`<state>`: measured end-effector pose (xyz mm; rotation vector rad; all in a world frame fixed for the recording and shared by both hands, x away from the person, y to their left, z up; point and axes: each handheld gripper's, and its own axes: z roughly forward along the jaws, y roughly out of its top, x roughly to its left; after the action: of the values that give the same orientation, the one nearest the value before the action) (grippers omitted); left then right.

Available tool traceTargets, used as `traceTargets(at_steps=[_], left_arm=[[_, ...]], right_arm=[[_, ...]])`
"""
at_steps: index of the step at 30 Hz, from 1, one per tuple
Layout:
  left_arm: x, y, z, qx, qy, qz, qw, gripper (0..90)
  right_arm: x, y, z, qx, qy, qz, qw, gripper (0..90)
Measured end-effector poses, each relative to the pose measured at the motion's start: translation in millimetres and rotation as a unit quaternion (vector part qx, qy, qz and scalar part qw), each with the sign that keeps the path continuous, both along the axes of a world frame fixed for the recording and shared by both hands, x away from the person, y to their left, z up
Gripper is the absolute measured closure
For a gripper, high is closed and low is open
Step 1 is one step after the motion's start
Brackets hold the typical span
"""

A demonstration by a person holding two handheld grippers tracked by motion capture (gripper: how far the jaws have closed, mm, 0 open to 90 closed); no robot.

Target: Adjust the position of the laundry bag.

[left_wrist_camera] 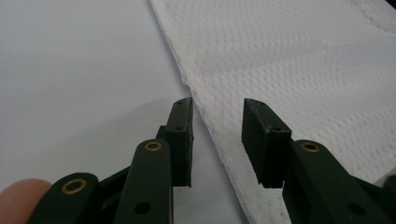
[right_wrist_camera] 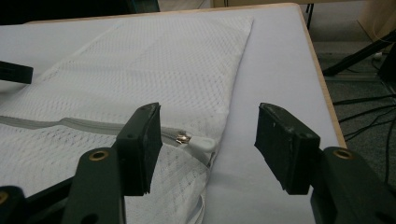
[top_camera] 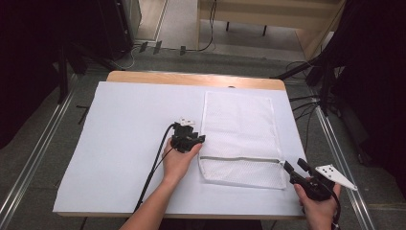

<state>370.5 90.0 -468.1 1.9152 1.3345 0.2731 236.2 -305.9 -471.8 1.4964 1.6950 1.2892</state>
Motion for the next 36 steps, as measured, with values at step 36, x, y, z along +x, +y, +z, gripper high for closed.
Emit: traceTargets(at_steps=[36], left_arm=[[-25.9,42.6,11.5,-0.01,0.0,-0.011,0.9999,90.0]], right_arm=[[-2.7,23.3,5.1,-0.022,0.029,0.013,0.9992,27.4]])
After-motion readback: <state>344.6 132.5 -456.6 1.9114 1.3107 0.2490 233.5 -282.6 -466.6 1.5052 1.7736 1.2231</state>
